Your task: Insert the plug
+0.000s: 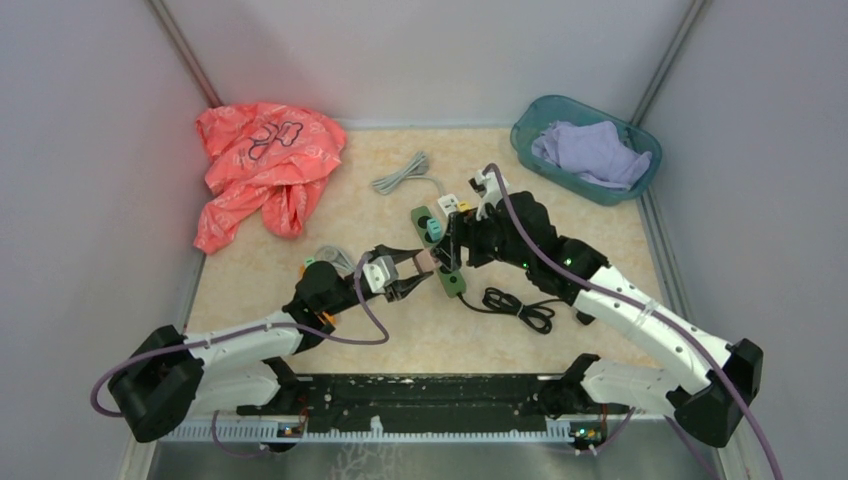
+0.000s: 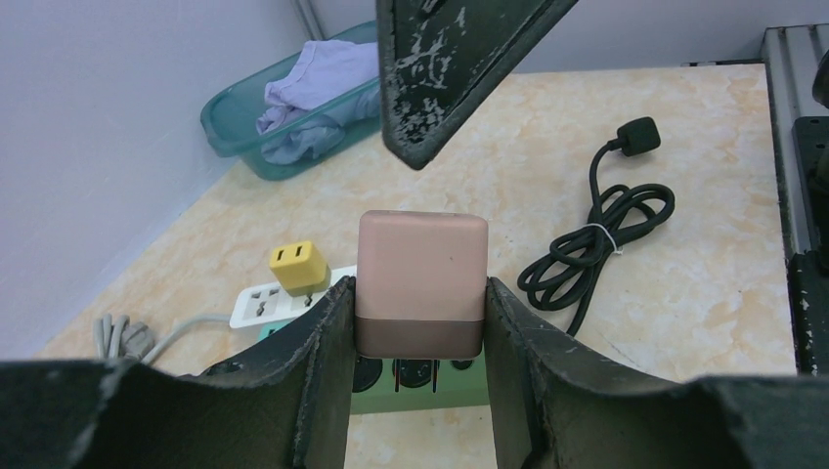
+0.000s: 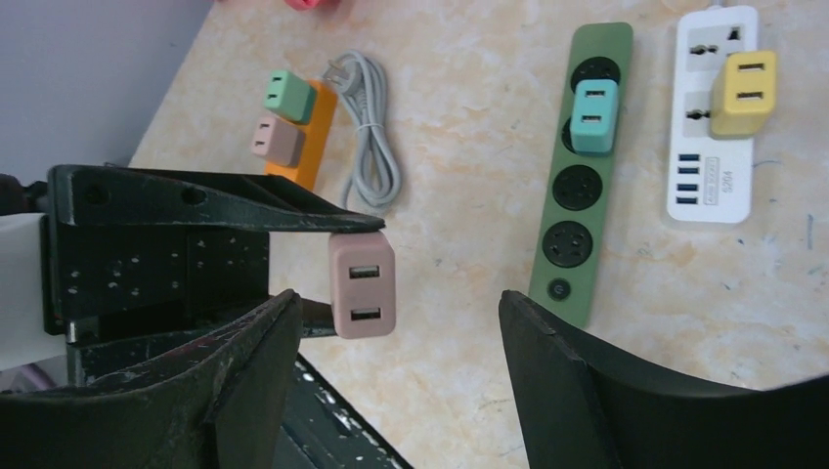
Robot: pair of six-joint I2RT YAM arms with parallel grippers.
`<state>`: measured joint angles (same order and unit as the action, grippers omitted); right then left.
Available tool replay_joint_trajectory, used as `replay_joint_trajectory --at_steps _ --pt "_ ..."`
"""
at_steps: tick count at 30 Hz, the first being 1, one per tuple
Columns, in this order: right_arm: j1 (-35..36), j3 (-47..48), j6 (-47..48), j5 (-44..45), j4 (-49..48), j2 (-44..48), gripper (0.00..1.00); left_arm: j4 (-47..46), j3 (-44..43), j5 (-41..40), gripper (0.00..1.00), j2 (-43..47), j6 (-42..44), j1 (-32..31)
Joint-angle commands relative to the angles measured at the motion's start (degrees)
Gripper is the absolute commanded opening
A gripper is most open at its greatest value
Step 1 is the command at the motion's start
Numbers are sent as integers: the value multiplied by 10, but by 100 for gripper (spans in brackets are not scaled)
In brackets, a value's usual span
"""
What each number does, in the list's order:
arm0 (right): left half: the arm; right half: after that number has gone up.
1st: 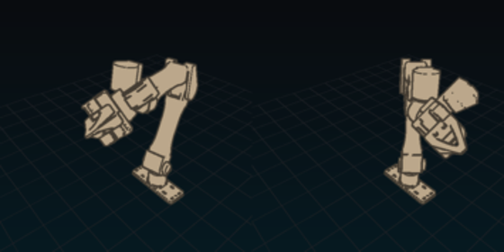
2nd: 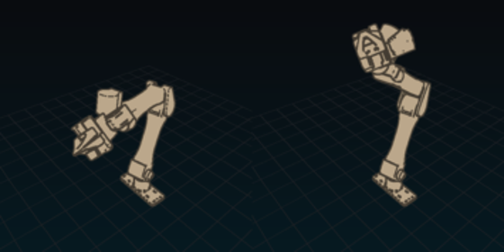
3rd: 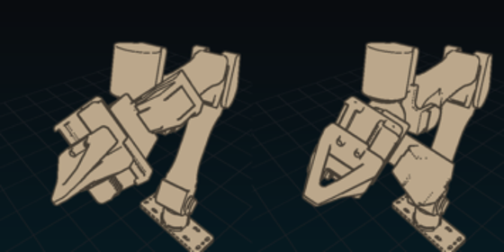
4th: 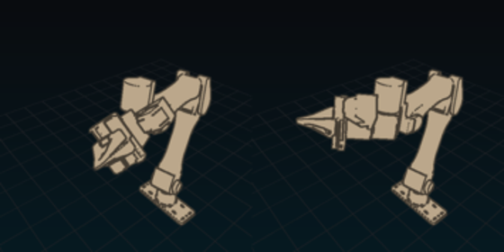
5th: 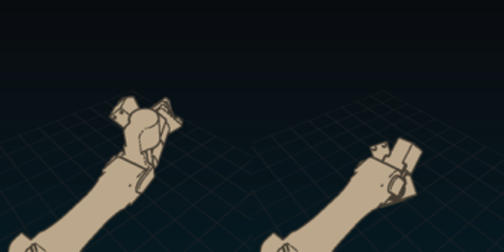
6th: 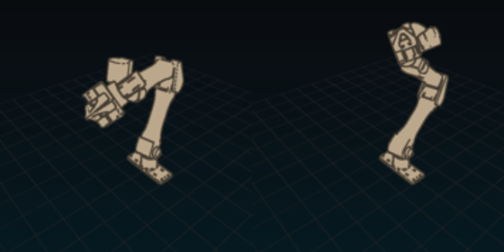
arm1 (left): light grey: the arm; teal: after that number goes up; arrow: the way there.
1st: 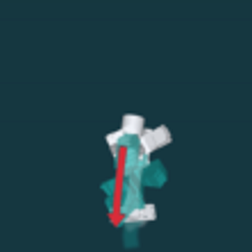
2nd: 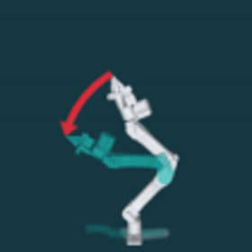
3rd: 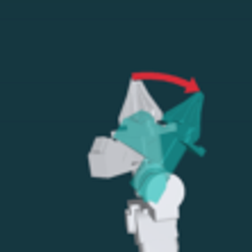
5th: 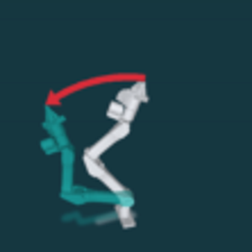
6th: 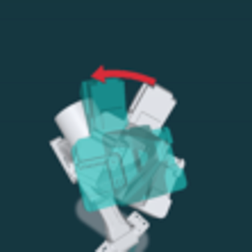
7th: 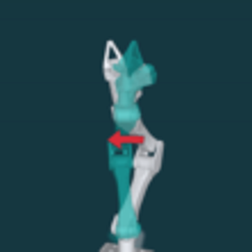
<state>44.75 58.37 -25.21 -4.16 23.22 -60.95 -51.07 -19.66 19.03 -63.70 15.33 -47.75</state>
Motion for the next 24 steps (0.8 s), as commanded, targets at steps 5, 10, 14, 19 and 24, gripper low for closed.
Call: replay_joint_trajectory --at_steps 5,10,14,19,24 --pt "-14 26 -32 -90 -46 -29 64 -61 -5 18 23 -10 8 -17" --pt "-16 22 -38 -114 -46 -47 53 -63 -9 15 23 -18 8 -20" --pt "-16 14 -39 -133 -53 -59 46 -70 -10 11 23 -21 5 -22" --pt "-16 9 -42 -151 -59 -73 37 -82 -7 8 23 -25 6 -24" --pt "-16 5 -39 -179 -62 -85 35 -87 -6 -2 23 -31 3 -24"
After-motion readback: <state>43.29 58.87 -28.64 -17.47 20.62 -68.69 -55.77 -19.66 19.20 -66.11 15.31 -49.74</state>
